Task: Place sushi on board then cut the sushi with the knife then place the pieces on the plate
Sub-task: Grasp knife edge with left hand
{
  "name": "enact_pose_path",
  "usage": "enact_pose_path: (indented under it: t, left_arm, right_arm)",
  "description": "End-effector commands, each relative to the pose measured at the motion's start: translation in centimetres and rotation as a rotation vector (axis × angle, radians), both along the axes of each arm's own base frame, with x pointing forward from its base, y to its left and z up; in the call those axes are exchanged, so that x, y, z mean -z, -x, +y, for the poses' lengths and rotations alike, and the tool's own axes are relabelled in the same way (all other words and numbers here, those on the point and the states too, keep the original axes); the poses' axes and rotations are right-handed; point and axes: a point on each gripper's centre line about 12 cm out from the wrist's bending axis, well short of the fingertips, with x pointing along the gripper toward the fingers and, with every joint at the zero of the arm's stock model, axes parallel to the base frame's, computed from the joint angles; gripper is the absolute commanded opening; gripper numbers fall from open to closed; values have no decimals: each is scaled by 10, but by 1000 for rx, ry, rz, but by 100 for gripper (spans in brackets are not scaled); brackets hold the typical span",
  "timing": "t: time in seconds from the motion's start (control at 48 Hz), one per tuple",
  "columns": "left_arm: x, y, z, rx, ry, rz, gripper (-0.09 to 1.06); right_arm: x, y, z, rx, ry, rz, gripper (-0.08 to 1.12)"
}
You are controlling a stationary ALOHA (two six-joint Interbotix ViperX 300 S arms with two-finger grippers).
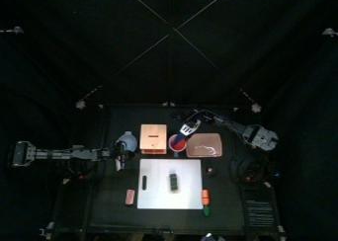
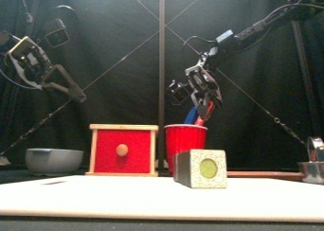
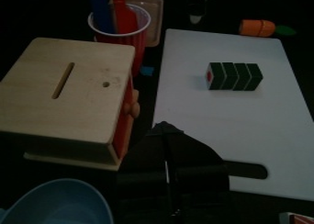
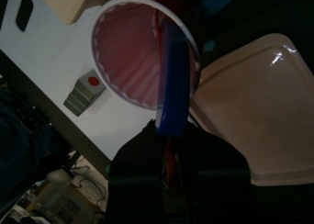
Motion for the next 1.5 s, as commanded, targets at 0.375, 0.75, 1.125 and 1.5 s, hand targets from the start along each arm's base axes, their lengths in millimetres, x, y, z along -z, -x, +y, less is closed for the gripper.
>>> enact_pose_path:
  t: [0.375,0.75,1.125,1.5]
  left_arm:
    - [-8,-4,3,-9,-5,-26,-3]
    - [-24,-4,5,-17,-21,-93,-3]
    - [-44,-3,5,-17,-47,-219,-3]
    - [-58,-5,4,-12,-65,-337,-3]
  right_arm:
    - [-80,14,6,-36,84,-103,34]
    - [-141,40,12,-54,302,-194,34]
    - [-156,52,57,-65,532,-420,34]
    - [-129,64,109,-92,714,-711,34]
